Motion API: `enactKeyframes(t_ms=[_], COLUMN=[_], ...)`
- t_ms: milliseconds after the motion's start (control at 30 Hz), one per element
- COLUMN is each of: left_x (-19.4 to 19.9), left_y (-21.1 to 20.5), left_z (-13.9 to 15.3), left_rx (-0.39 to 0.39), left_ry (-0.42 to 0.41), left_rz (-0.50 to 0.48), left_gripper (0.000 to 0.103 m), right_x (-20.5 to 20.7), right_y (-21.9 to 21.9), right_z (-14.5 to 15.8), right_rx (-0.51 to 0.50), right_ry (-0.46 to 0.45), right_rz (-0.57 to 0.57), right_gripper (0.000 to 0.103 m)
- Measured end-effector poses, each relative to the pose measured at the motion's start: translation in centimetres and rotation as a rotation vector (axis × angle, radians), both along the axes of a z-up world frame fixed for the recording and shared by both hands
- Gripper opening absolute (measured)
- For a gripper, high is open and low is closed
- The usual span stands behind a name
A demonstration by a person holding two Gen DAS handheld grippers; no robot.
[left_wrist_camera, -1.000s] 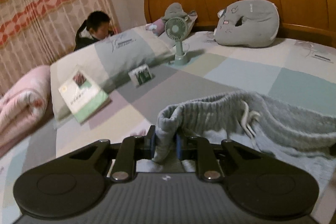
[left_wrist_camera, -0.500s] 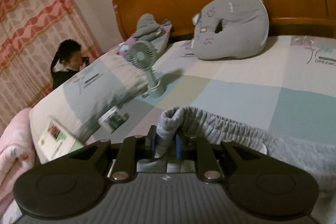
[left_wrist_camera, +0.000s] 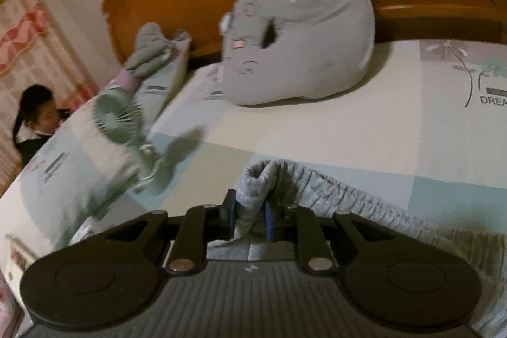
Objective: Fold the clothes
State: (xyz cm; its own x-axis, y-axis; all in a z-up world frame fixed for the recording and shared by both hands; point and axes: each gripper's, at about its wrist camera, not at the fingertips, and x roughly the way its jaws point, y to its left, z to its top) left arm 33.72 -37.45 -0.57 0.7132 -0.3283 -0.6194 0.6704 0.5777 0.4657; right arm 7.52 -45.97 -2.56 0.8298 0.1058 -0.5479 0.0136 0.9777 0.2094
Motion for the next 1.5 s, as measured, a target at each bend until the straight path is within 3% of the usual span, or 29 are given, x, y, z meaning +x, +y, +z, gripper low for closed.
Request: enactKeyframes(t_ms=[200, 500, 667, 867, 933, 1033, 1367, 1500], left_x=[-0.7, -2.5, -6.6, -12.0, -13.8, -16.2, -24.0, -26.1], left_y=[-0.5, 3.2, 6.1, 11.6, 13.6, 16.5, 23.3, 25.4], left_z=[-1.2, 1.7, 1.7, 1.5, 1.4, 1.2, -2.0, -3.5], left_rx=[0.036, 0.018, 0.052, 0.028, 0.015, -0.02, -0.088, -0.131], left_ry=[0.031, 0.03, 0.054, 0.136, 0.157, 0.181, 0.245, 0.271], left_rz=[-0.016, 0.014, -0.031, -0.025, -0.007, 0.044, 0.144, 0.184], left_gripper=[0.028, 0.043, 0.045, 0.053, 0.059, 0.07, 0.076, 0.079], right_x=[0.3, 0.0, -0.1, 0.0, -0.1, 0.0, -1.0, -1.4], right_y=[-2.3, -2.1, -0.8, 2.1, 3.2, 4.8, 10.4, 12.1], right_z=[-2.4, -1.2, -1.0, -1.2, -1.1, -1.1, -0.4, -0.2], right_rx=[0.03, 0.026, 0.057, 0.08, 0.081, 0.083, 0.069, 0.097], right_ry=[0.105, 0.1, 0.11, 0.142, 0.146, 0.151, 0.159, 0.179], right_rz=[-0.081, -0.12, -0.061, -0.005, 0.014, 0.04, 0.107, 0.132], right_gripper=[0.023, 0.026, 0.028, 0.03, 0.037, 0.039, 0.056, 0.078])
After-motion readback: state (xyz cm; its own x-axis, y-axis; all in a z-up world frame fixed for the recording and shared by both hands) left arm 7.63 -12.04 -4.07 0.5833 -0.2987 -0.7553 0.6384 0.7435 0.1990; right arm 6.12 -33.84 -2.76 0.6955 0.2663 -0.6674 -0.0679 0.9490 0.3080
